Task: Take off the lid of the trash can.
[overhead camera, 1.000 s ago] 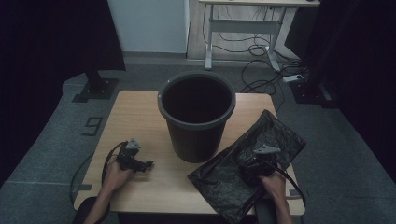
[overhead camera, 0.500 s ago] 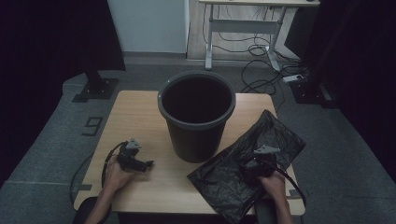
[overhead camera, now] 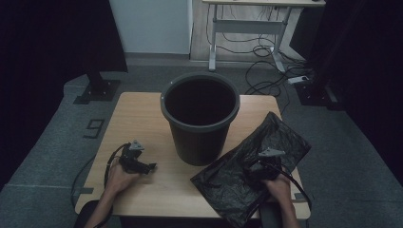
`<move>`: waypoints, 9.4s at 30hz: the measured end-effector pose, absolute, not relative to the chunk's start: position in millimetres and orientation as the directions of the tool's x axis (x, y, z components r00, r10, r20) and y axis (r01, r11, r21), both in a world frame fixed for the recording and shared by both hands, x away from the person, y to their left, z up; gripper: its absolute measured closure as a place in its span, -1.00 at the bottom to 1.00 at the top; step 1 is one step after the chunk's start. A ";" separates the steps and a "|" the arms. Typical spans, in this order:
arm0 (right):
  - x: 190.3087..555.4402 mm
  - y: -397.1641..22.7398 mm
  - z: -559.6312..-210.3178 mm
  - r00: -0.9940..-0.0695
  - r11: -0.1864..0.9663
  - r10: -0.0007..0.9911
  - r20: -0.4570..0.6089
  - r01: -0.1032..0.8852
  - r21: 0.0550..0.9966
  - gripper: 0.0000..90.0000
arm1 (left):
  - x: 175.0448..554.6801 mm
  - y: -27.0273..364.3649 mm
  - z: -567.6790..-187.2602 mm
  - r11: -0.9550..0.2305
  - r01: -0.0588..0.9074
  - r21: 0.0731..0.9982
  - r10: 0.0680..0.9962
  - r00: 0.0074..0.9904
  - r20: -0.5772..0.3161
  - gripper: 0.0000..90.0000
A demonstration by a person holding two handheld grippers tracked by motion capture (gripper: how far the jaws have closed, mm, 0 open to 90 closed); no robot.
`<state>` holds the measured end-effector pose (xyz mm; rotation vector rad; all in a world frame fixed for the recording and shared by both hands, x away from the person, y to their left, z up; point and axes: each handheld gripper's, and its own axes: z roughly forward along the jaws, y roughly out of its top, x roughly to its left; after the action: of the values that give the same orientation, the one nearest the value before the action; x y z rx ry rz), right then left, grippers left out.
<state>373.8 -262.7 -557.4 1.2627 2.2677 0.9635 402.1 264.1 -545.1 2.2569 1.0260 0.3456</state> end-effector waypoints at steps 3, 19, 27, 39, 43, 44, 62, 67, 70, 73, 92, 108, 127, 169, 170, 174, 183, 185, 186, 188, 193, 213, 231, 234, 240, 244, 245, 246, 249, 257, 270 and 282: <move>373.8 -262.7 -557.4 -0.530 0.365 0.848 0.007 0.594 0.717 -1.00 | 402.4 263.8 -542.4 -0.502 0.590 0.632 0.750 0.661 -0.021 -1.00; 373.6 -262.7 -557.4 -0.531 0.366 0.848 0.007 0.594 0.717 -1.00 | 419.4 271.6 -493.8 -0.460 0.608 0.647 0.738 0.667 -0.102 -1.00; 373.4 -262.6 -557.4 -0.530 0.365 0.848 0.007 0.594 0.717 -1.00 | 434.7 269.9 -467.1 -0.478 0.605 0.637 0.730 0.676 -0.094 -1.00; 373.2 -262.6 -557.3 -0.530 0.367 0.848 0.006 0.594 0.716 -1.00 | 454.6 264.7 -422.6 -0.508 0.581 0.636 0.715 0.696 -0.065 -1.00; 373.2 -262.6 -557.3 -0.530 0.367 0.848 0.006 0.594 0.716 -1.00 | 461.7 262.2 -406.7 -0.516 0.574 0.635 0.713 0.699 -0.053 -1.00; 373.2 -262.6 -557.4 -0.530 0.366 0.848 0.006 0.594 0.716 -1.00 | 463.4 261.4 -402.7 -0.520 0.571 0.635 0.713 0.700 -0.047 -1.00; 373.2 -262.6 -557.3 -0.531 0.366 0.848 0.007 0.595 0.716 -1.00 | 493.6 251.1 -342.0 -0.536 0.558 0.633 0.710 0.704 -0.019 -1.00; 373.2 -262.6 -557.3 -0.530 0.366 0.848 0.007 0.594 0.716 -1.00 | 498.1 247.9 -328.0 -0.551 0.551 0.626 0.706 0.708 -0.001 -0.99; 373.2 -262.6 -557.3 -0.531 0.366 0.848 0.007 0.594 0.716 -1.00 | 502.3 246.3 -314.1 -0.556 0.547 0.626 0.710 0.704 0.015 -0.99; 373.2 -262.5 -557.5 -0.530 0.365 0.848 0.007 0.594 0.717 -1.00 | 506.5 244.8 -301.6 -0.554 0.545 0.629 0.713 0.701 0.021 -0.99; 373.2 -262.6 -557.4 -0.531 0.366 0.847 0.007 0.593 0.717 -1.00 | 532.3 207.2 -254.6 -0.550 0.535 0.641 0.701 0.713 0.007 -0.92; 373.0 -262.5 -557.4 -0.533 0.367 0.846 0.007 0.593 0.717 -1.00 | 551.7 158.4 -259.7 -0.613 0.494 0.617 0.653 0.756 0.044 -0.31; 372.9 -262.5 -557.4 -0.536 0.369 0.844 0.007 0.591 0.717 -1.00 | 564.0 143.9 -277.1 -0.640 0.503 0.581 0.634 0.773 0.029 0.57; 372.9 -262.5 -557.4 -0.536 0.369 0.844 0.008 0.591 0.717 -1.00 | 556.0 153.4 -228.9 -0.525 0.646 0.554 0.704 0.695 -0.142 0.75; 372.9 -262.5 -557.4 -0.536 0.369 0.844 0.008 0.591 0.717 -1.00 | 555.0 154.0 -225.5 -0.519 0.653 0.552 0.707 0.691 -0.152 0.75; 372.9 -262.5 -557.4 -0.536 0.369 0.844 0.009 0.592 0.717 -1.00 | 552.7 155.1 -218.5 -0.511 0.664 0.546 0.710 0.684 -0.167 0.75; 372.9 -262.5 -557.4 -0.536 0.369 0.844 0.008 0.591 0.717 -1.00 | 549.9 162.7 -207.5 -0.464 0.690 0.555 0.698 0.671 -0.251 0.76; 372.9 -262.5 -557.4 -0.536 0.369 0.844 0.008 0.591 0.717 -1.00 | 547.6 164.9 -204.2 -0.477 0.684 0.552 0.713 0.668 -0.211 0.76; 372.9 -262.5 -557.4 -0.537 0.369 0.844 0.008 0.592 0.717 -1.00 | 547.3 165.6 -204.3 -0.481 0.685 0.547 0.720 0.664 -0.200 0.76; 372.9 -262.5 -557.4 -0.536 0.369 0.844 0.008 0.592 0.717 -1.00 | 547.4 167.7 -205.2 -0.479 0.689 0.543 0.725 0.660 -0.197 0.75; 372.9 -262.5 -557.4 -0.536 0.369 0.844 0.008 0.592 0.717 -1.00 | 548.2 174.3 -208.1 -0.463 0.699 0.545 0.734 0.647 -0.207 0.75; 372.9 -262.5 -557.4 -0.536 0.369 0.844 0.007 0.591 0.717 -1.00 | 544.2 229.0 -223.2 -0.400 0.748 0.529 0.799 0.568 -0.198 0.74; 372.9 -262.5 -557.4 -0.536 0.369 0.844 0.007 0.591 0.717 -1.00 | 534.1 281.5 -236.2 -0.343 0.785 0.515 0.847 0.496 -0.192 0.73; 372.9 -262.5 -557.4 -0.536 0.369 0.844 0.007 0.591 0.717 -1.00 | 531.8 291.4 -239.1 -0.331 0.793 0.512 0.854 0.482 -0.194 0.73; 372.9 -262.5 -557.4 -0.536 0.369 0.844 0.007 0.591 0.717 -1.00 | 528.3 307.4 -242.8 -0.312 0.802 0.509 0.864 0.462 -0.198 0.73; 372.9 -262.5 -557.4 -0.536 0.370 0.844 0.007 0.591 0.717 -1.00 | 524.2 321.1 -245.3 -0.290 0.811 0.508 0.875 0.440 -0.204 0.73; 372.9 -262.5 -557.4 -0.536 0.369 0.844 0.007 0.591 0.717 -1.00 | 523.3 324.3 -245.7 -0.288 0.812 0.507 0.876 0.437 -0.204 0.73; 372.9 -262.5 -557.4 -0.536 0.369 0.844 0.007 0.591 0.717 -1.00 | 522.4 327.3 -246.2 -0.283 0.814 0.506 0.878 0.432 -0.204 0.73; 372.9 -262.5 -557.4 -0.536 0.369 0.844 0.007 0.591 0.717 -1.00 | 519.8 336.3 -248.0 -0.271 0.820 0.504 0.884 0.419 -0.206 0.73; 372.9 -262.5 -557.4 -0.536 0.369 0.844 0.007 0.591 0.717 -1.00 | 513.3 356.4 -253.3 -0.241 0.833 0.498 0.897 0.387 -0.215 0.73; 372.9 -262.5 -557.5 -0.536 0.369 0.844 0.007 0.591 0.717 -1.00 | 497.5 396.9 -263.8 -0.171 0.851 0.497 0.915 0.324 -0.240 0.73; 372.9 -262.5 -557.4 -0.536 0.369 0.844 0.007 0.591 0.717 -1.00 | 487.0 420.7 -278.2 -0.130 0.865 0.485 0.932 0.274 -0.238 0.73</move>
<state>372.9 -262.5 -557.4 1.2539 2.2736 0.9660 487.0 420.7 -278.2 2.0140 1.6115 0.1648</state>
